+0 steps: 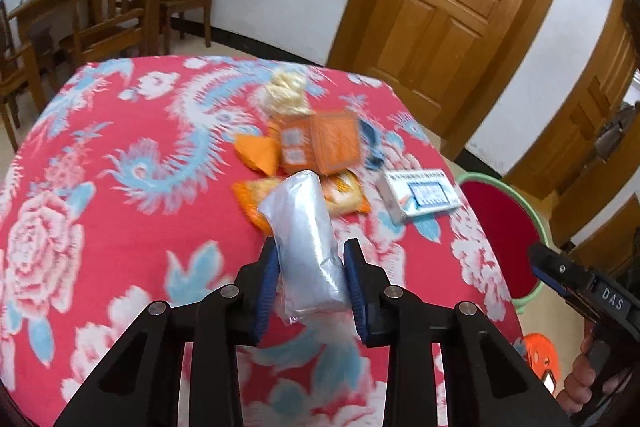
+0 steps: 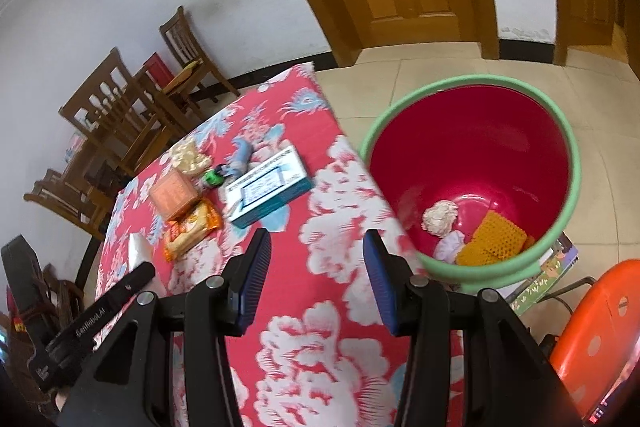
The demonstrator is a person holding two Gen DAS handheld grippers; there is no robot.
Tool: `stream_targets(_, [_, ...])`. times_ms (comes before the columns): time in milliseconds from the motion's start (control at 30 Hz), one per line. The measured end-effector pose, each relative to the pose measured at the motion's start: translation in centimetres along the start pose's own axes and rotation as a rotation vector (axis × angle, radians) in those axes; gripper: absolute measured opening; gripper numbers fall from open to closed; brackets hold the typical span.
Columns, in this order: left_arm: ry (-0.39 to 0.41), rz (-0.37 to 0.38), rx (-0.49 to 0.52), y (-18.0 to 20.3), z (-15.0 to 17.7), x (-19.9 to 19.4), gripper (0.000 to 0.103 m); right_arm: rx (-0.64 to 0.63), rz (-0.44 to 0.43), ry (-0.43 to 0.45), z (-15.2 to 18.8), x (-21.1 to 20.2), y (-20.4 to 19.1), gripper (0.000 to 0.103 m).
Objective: Collect trash
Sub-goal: 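Lift the plastic bag with the left tool while the right tool reaches for the orange box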
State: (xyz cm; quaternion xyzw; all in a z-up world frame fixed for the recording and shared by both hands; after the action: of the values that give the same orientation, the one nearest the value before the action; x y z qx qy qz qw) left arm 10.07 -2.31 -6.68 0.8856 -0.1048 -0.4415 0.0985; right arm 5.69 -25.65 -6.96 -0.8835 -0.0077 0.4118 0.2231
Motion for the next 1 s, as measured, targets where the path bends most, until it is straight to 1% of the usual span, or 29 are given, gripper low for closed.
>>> stream_targets(67, [0.014, -0.014, -0.015, -1.2, -0.5, -0.5, 0.033, -0.023, -0.006, -0.003, 0.0, 0.2, -1.1, 0.05])
stream_targets(133, [0.027, -0.03, -0.029, -2.3, -1.2, -0.9, 0.033, -0.046, -0.014, -0.004, -0.1, 0.4, -2.4, 0.053])
stream_targets(200, [0.04, -0.043, -0.039, -3.3, -1.6, -1.4, 0.033, -0.062, -0.023, -0.009, -0.1, 0.8, -3.4, 0.054])
stream_targets(333, [0.065, -0.058, -0.073, -5.2, -2.5, -2.0, 0.033, -0.096, -0.042, -0.034, 0.2, 1.8, -5.6, 0.063])
stream_targets(467, [0.082, -0.082, -0.087, -6.5, -3.0, -2.3, 0.033, -0.155, -0.049, -0.056, 0.4, 3.1, -7.8, 0.067])
stream_targets(567, [0.08, -0.096, -0.097, -7.4, -3.2, -2.2, 0.033, -0.198, -0.051, -0.069, 0.3, 3.9, -9.2, 0.067])
stream_targets(767, [0.07, -0.119, -0.116, -8.8, -3.5, -1.3, 0.033, -0.268, -0.083, -0.104, -0.3, 6.0, -12.0, 0.072])
stream_targets(1000, [0.057, -0.129, -0.139, -10.0, -3.8, 0.0, 0.033, -0.353, -0.077, -0.141, -1.0, 9.4, -14.7, 0.078])
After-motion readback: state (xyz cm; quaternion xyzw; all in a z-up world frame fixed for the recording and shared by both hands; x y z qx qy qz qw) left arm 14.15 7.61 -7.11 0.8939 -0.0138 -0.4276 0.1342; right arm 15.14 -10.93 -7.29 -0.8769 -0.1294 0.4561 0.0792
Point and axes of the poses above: each gripper's, at about its wrist camera, not at the fingertips, and x roughly the way its jaws point, y to its right, z to its underside, the point moved 7 cm from there along x, roughly the way its jaws point, and after that the axes turned 3 degrees about -y, right-handed, at the moved point
